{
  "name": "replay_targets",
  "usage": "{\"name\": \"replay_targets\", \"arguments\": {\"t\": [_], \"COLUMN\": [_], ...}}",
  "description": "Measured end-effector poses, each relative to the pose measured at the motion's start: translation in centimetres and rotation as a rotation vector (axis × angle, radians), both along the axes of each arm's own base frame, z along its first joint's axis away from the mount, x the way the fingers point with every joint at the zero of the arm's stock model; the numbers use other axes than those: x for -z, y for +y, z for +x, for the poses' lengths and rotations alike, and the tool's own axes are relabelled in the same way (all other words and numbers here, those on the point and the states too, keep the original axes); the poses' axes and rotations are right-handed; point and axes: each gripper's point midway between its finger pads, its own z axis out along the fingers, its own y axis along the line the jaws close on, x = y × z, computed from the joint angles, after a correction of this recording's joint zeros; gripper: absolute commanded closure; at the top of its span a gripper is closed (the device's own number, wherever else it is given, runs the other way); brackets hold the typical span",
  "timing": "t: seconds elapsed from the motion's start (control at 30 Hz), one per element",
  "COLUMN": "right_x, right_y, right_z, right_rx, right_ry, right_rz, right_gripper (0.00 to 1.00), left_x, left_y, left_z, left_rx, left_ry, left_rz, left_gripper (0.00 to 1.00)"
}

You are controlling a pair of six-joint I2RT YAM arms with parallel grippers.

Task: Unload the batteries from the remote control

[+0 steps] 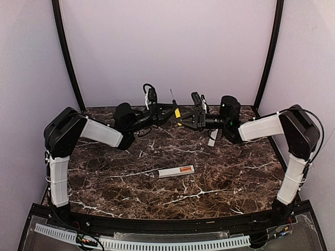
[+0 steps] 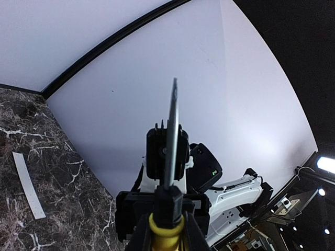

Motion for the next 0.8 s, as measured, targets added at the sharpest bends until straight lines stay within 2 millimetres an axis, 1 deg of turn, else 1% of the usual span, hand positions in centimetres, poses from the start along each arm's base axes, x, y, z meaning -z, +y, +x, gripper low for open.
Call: {"name": "replay_targets", "arguments": {"t": [0.03,0.07,0.1,0.13,0.17,0.2,0.23,0.27,0.3,0.33,0.37,0.47,0.53,0.6,0.67,0.8], "right_x": [0.2,0.3,0.5,0.5,0.5,0.3,0.0,-0.5,-1.2,-1.7,-2.3,-3.4,-3.3,-2.3,-1.3,0.5], "right_y": [0.0,-0.1,-0.2,-0.3,-0.6,-0.8,-1.0,-1.2,-1.5,-1.8,-2.2,-3.3,-4.0,-4.7,-5.3,-6.6], "right_z": [-0.1,-0.2,-0.3,-0.5,-0.7,-0.9,-1.2,-1.4,-1.8,-2.1,-2.6,-4.1,-5.0,-5.6,-6.1,-7.2], "right_rx": [-0.001,-0.003,-0.006,-0.007,-0.006,-0.007,-0.008,-0.008,-0.005,-0.005,-0.004,-0.007,-0.007,-0.002,0.005,0.012], "right_ry": [0.002,0.003,0.006,0.001,0.005,-0.006,-0.018,-0.033,-0.044,-0.062,-0.079,-0.117,-0.120,-0.107,-0.092,-0.068], "right_rz": [-0.009,-0.022,-0.037,-0.052,-0.077,-0.092,-0.114,-0.128,-0.150,-0.160,-0.172,-0.204,-0.241,-0.293,-0.344,-0.433], "right_gripper": [1.00,1.00,1.00,1.00,1.00,1.00,1.00,1.00,1.00,1.00,1.00,1.00,1.00,1.00,1.00,1.00], "left_x": [0.2,0.4,0.7,1.0,1.4,1.7,2.1,2.2,2.3,2.3,2.3,2.6,2.7,2.9,3.4,4.3], "left_y": [0.0,0.0,0.0,0.0,0.1,0.1,0.1,0.0,0.0,0.0,-0.1,-0.6,-1.0,-1.5,-1.8,-1.4], "left_z": [-0.1,-0.2,-0.2,-0.4,-0.6,-0.8,-1.0,-1.2,-1.5,-1.6,-1.9,-2.7,-3.1,-3.2,-3.5,-4.4], "left_rx": [0.002,0.006,0.007,0.012,0.020,0.024,0.034,0.040,0.050,0.056,0.066,0.121,0.176,0.235,0.293,0.389], "left_ry": [0.003,0.007,0.011,0.011,0.015,0.016,0.014,0.009,-0.011,-0.027,-0.051,-0.104,-0.128,-0.145,-0.145,-0.108], "left_rz": [0.004,0.007,0.012,0.019,0.025,0.032,0.042,0.048,0.055,0.060,0.068,0.086,0.093,0.097,0.107,0.130], "left_gripper": [0.69,0.58,0.50,0.46,0.39,0.35,0.27,0.23,0.17,0.14,0.09,0.06,0.04,0.04,0.07,0.07]}}
